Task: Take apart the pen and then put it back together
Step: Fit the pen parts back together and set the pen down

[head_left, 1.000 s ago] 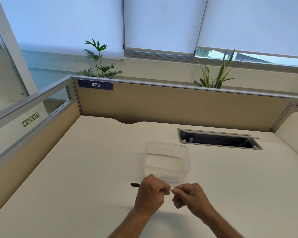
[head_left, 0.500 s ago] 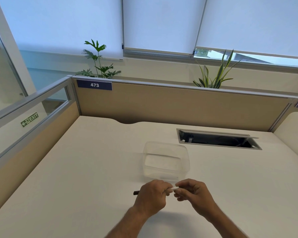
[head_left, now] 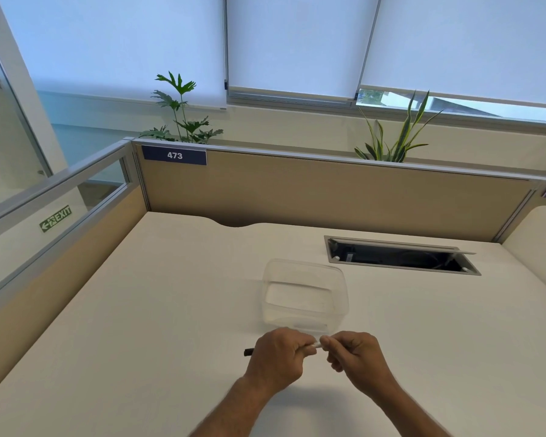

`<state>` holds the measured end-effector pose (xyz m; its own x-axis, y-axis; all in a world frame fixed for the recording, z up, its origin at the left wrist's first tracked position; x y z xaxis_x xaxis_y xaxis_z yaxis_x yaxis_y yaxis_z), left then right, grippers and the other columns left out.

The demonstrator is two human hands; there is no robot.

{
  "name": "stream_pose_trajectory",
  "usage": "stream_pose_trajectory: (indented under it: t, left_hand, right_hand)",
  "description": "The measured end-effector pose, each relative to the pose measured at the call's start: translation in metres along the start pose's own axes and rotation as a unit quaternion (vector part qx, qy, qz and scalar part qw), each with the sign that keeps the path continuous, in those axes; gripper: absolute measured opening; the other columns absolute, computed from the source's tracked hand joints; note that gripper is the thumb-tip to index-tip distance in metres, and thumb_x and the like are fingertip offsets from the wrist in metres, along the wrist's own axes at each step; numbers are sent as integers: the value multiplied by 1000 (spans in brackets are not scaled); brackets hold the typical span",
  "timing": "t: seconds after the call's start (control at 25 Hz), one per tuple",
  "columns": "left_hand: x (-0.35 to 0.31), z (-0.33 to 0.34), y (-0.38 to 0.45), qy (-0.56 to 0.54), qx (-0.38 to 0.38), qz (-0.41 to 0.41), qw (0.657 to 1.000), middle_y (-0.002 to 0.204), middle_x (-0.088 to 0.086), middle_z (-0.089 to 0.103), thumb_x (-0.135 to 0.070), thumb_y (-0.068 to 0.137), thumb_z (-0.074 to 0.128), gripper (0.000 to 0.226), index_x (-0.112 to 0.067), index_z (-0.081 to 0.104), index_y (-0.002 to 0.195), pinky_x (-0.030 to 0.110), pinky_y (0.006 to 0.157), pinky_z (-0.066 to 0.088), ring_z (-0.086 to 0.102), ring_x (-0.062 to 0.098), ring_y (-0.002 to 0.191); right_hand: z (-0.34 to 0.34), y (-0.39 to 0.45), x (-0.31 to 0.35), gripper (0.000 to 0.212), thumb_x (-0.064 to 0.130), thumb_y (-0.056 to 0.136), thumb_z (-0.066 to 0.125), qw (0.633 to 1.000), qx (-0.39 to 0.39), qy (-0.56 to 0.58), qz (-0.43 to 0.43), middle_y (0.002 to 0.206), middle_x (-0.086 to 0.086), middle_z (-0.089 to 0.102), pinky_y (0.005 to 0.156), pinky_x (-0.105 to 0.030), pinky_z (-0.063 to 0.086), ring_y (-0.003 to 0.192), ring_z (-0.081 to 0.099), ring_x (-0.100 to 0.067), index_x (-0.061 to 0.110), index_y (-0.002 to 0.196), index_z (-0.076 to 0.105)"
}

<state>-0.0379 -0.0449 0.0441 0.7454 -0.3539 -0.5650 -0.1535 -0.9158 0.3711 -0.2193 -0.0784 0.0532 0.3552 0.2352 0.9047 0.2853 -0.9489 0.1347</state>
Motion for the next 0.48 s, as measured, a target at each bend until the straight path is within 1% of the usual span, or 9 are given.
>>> stream_pose_trajectory:
  t: [0.08, 0.16, 0.24, 0.32, 0.4, 0.48]
  left_hand:
    - [1, -1, -1, 2, -17, 3, 1000, 79, -7, 75, -38, 89, 58, 18, -27, 72, 93, 32, 61, 52, 58, 13, 69]
    - [1, -2, -1, -2, -23, -5, 1000, 83, -10, 76, -37, 85, 64, 15, -30, 72, 96, 30, 63, 51, 58, 12, 71]
    - [1, -4, 0, -8, -24, -12, 1000, 85, -11, 77, -34, 82, 68, 16, -30, 74, 96, 29, 65, 51, 59, 12, 74]
    - [0, -6, 1, -7, -26, -12, 1000, 85, -10, 77, -33, 82, 68, 16, -29, 75, 96, 28, 65, 51, 60, 12, 74]
    - [-2, -7, 2, 6, -18, -10, 1000, 80, -7, 75, -36, 84, 64, 15, -30, 73, 95, 29, 62, 50, 59, 12, 72]
    - [-3, -7, 4, 24, -2, -13, 1000, 76, -4, 72, -38, 88, 57, 17, -30, 70, 95, 32, 60, 50, 58, 14, 70]
  right_hand:
    - [0, 0, -1, 32, 18, 88, 73, 1000, 2, -10, 0, 47, 0, 65, 45, -22, 49, 41, 57, -10, 31, 59, 75]
    - [1, -1, -2, 32, 18, 88, 73, 1000, 5, -17, 7, 45, 1, 63, 44, -21, 47, 40, 56, -9, 27, 57, 74]
    - [2, -1, -2, 31, 21, 88, 73, 999, 13, -26, 13, 44, 1, 62, 45, -21, 46, 40, 55, -8, 20, 57, 73]
    - [3, -1, -2, 31, 24, 89, 71, 999, 17, -34, 11, 46, 1, 63, 46, -21, 47, 41, 56, -9, 17, 60, 73]
    - [3, -2, -3, 32, 31, 92, 65, 999, 21, -22, 15, 53, -3, 67, 47, -26, 51, 46, 62, -12, 18, 63, 72]
    - [0, -4, -6, 32, 37, 96, 57, 999, 31, -19, 16, 66, -7, 71, 49, -30, 54, 54, 66, -17, 21, 71, 69]
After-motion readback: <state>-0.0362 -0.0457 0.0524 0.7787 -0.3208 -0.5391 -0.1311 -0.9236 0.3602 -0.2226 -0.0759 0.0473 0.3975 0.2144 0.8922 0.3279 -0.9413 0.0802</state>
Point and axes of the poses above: each hand's wrist, its own y-axis towards the middle knuckle, its own z-axis out of the palm, x = y × z, the point moved 1 cm from there along y, towards the middle knuckle
